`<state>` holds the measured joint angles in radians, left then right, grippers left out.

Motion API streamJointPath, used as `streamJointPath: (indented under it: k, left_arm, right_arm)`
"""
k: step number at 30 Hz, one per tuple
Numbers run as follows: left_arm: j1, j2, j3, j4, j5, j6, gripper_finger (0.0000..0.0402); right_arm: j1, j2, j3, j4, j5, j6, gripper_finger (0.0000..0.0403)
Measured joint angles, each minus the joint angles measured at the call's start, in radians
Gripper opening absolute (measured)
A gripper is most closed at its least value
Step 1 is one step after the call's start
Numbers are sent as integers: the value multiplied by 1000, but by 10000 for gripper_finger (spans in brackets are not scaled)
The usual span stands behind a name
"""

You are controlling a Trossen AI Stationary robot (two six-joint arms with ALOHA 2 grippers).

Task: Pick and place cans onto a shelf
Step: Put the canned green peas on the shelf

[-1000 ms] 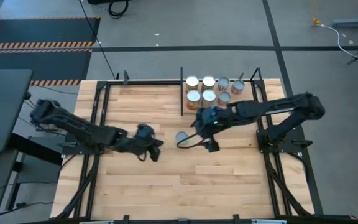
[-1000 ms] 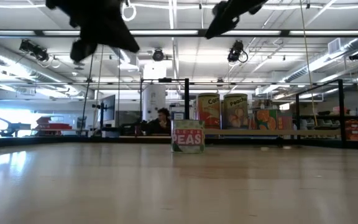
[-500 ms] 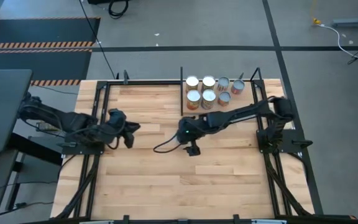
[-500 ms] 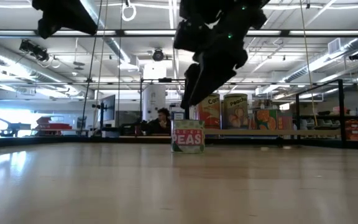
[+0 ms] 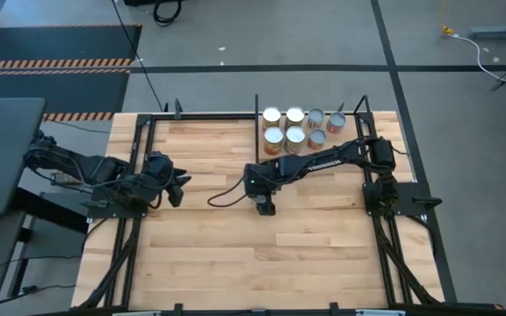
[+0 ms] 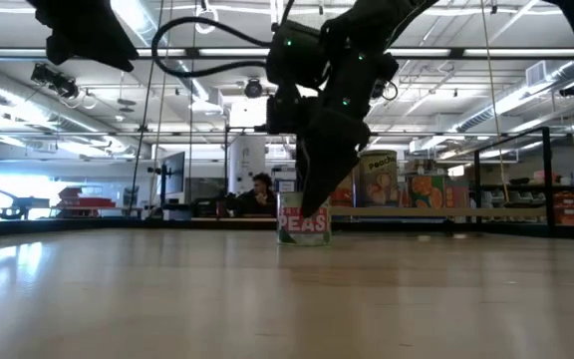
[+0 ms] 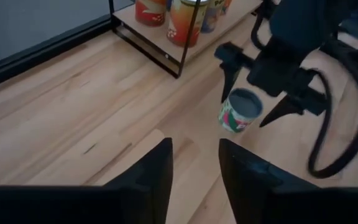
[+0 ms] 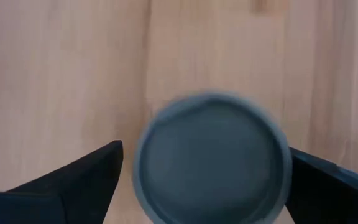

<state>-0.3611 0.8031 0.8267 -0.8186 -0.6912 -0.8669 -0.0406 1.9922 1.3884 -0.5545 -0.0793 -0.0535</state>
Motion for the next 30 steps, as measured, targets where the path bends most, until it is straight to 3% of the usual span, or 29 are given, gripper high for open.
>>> streamJointPath:
  k: [5,10,14,19,23,27,30]
  left_arm:
    - [0,-1,0,6,-1,23,146]
    - [0,-3,0,11,-15,63,145]
    - [7,-18,2,24,-44,121,145]
    - [40,-33,44,64,-49,231,144]
    - [69,-32,70,201,-50,406,144]
    - [100,-31,70,403,-48,575,144]
    - [118,-31,70,536,-47,675,144]
  right_arm:
    - [0,6,0,17,7,-4,377]
    - [-8,-14,1,25,-3,-33,323]
    - [-16,-70,52,-125,-21,-88,287]
    - [-21,-228,199,-396,-78,-207,287]
    - [-29,-391,260,-574,13,-253,287]
    - [-106,-550,221,-737,128,-225,287]
    - [-188,-667,109,-766,166,-180,287]
